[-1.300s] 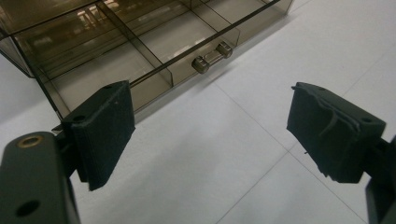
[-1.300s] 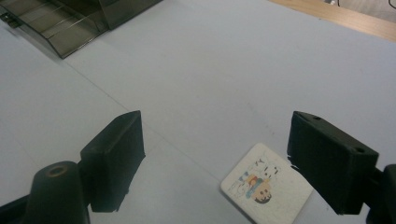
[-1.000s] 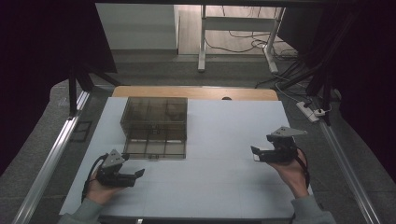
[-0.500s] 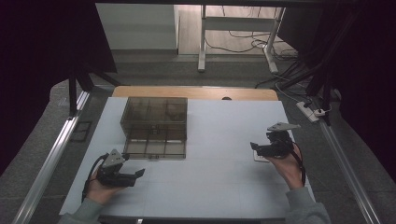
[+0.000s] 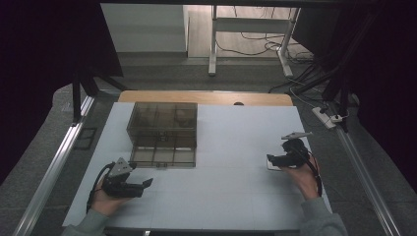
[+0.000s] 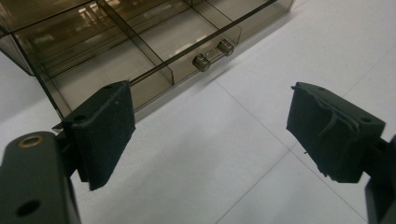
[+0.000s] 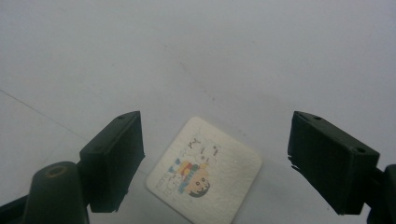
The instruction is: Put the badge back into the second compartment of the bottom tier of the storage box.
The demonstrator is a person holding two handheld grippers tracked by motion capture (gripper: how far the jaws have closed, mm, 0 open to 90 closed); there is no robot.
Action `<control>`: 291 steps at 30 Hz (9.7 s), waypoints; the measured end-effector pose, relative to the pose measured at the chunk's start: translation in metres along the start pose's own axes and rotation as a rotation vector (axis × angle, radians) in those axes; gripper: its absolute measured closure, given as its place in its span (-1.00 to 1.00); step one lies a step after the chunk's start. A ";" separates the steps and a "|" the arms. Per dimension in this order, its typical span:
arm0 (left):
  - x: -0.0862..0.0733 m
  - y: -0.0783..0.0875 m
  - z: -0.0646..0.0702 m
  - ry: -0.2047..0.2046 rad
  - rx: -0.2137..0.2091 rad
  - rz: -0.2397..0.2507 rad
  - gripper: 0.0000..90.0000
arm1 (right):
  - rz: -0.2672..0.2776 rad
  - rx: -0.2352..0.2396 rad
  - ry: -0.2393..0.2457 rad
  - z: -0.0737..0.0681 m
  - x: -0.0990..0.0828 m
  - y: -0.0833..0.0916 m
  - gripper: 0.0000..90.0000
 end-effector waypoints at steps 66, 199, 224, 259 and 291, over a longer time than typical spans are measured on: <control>-0.003 0.002 0.000 0.002 -0.004 0.004 -0.66 | 0.012 -0.011 -0.070 -0.005 -0.007 -0.003 -0.28; -0.006 -0.006 0.005 -0.033 -0.028 -0.039 -0.61 | 0.287 0.367 0.271 -0.131 0.017 0.050 -0.28; -0.006 -0.009 0.006 -0.043 -0.032 -0.055 -0.62 | 0.290 0.367 0.282 -0.136 0.018 0.050 -0.28; -0.006 -0.013 0.007 -0.053 -0.026 -0.070 -0.62 | 0.314 0.369 0.302 -0.144 0.025 0.052 -0.28; -0.007 -0.016 0.009 -0.076 -0.022 -0.098 -0.64 | 0.317 0.367 0.321 -0.148 0.026 0.049 -0.28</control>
Point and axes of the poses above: each handheld gripper's, and its own axes: y roughly backward along the jaws, x roughly out of its top, z roughly to its right, the point moved 4 cm from there along -y, roughly forward along the jaws, and after that the axes turned 12 degrees about -y, right-handed, at the moved point
